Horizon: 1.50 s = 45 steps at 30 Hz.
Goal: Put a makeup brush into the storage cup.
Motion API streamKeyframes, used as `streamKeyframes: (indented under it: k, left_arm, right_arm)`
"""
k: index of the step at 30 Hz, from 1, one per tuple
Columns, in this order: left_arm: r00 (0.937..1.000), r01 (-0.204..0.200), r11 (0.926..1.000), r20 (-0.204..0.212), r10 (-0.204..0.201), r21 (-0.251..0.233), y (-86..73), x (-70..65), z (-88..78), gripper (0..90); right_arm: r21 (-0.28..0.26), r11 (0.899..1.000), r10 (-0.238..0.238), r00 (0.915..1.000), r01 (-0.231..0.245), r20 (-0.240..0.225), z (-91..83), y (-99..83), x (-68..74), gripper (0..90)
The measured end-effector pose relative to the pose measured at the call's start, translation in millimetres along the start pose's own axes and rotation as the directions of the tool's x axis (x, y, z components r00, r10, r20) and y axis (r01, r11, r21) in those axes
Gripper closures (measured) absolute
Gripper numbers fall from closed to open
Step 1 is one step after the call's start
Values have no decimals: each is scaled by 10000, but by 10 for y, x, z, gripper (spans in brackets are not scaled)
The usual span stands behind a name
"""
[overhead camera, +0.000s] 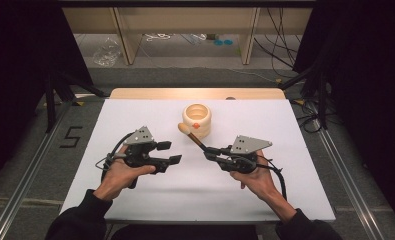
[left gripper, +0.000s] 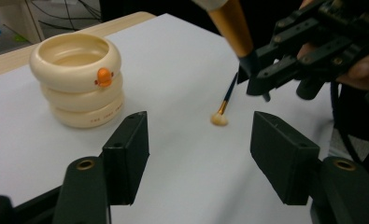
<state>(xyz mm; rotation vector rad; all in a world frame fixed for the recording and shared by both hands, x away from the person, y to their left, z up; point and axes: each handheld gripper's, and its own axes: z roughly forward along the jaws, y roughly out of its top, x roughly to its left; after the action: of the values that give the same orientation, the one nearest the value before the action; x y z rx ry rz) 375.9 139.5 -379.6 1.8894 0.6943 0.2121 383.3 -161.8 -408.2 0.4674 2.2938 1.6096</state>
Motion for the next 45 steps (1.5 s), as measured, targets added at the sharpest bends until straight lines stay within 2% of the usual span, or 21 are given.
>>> streamKeyframes:
  k: [2, 3, 8, 20, 25, 28, 32, 35, 38, 40, 45]
  left_arm:
    - [9998, 134, 9996, 115, -131, -244, 17, -13, 19, 386]
    - [9998, 62, 9996, 211, -57, -269, 27, -11, 29, 387]
    - [9986, 280, 9991, 458, -266, -311, 38, -34, 94, 410]
    - [9965, 187, 9986, 824, -145, -503, 69, -123, 185, 457]
    - [9947, 392, 9965, 975, -319, -736, 82, -128, 196, 506]
    - [9941, 497, 9951, 1008, -410, -857, 83, -128, 203, 541]
    - [9930, 559, 9942, 1087, -458, -923, 89, -128, 209, 579]
    - [9911, 730, 9926, 1182, -613, -972, 84, -121, 213, 612]
    - [9881, 814, 9913, 1388, -666, -1036, 86, -113, 218, 634]
    - [9877, 855, 9903, 1398, -699, -1092, 86, -126, 222, 644]
    - [9850, 838, 9890, 1602, -638, -1218, 90, -135, 232, 687]
  right_arm:
    - [46, 10000, -25, 10000, 25, -4, 1, 1, 11, 795]
    - [29, 10000, -23, 10000, 23, -30, 5, 0, 13, 795]
    - [27, 10000, -71, 9999, 71, -126, 21, -2, 29, 795]
    - [129, 9998, -171, 9993, 175, -329, 92, -16, 100, 795]
    - [155, 9998, -98, 9987, 106, -493, 103, -17, 117, 795]
    - [192, 9995, -249, 9990, 256, -383, 119, -22, 120, 795]
    - [171, 9998, -111, 9987, 119, -489, 133, -24, 141, 795]
    - [231, 9995, -224, 9988, 234, -442, 138, -27, 131, 795]
    - [307, 9995, -93, 9979, 113, -638, 143, -31, 146, 795]
    - [298, 9995, -96, 9984, 113, -563, 158, -37, 156, 795]
    - [415, 9991, -10, 9969, 42, -782, 173, -41, 167, 795]
